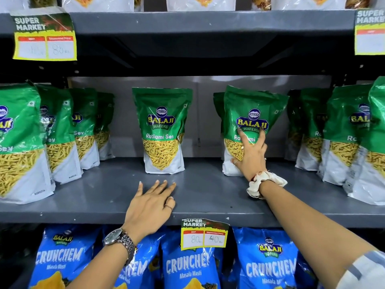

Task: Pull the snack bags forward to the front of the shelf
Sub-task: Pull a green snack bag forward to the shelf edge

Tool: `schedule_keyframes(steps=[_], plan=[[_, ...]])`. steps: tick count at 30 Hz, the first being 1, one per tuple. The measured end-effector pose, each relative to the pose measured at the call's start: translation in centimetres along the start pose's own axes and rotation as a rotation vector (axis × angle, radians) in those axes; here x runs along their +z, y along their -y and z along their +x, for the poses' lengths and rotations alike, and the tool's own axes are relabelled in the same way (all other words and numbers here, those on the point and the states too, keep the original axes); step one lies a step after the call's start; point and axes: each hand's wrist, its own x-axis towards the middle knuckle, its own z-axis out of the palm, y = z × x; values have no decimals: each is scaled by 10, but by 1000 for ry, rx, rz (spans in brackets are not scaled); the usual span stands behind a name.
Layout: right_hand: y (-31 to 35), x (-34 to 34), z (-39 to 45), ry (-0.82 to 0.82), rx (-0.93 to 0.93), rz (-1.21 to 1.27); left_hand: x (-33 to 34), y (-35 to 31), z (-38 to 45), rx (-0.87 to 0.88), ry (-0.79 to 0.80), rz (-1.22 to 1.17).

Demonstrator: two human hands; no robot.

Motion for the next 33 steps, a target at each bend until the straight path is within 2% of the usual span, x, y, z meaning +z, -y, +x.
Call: schedule_keyframes(steps=[11, 18, 33], plan=[[-3, -50, -46, -36, -65, 86, -8, -4, -5, -22, 77, -74], [-1, -80, -71, -46, -69, 104, -6, -3, -4, -23, 69, -79], [7, -96, -89, -87, -58, 53, -10, -5, -8, -24, 71, -82]])
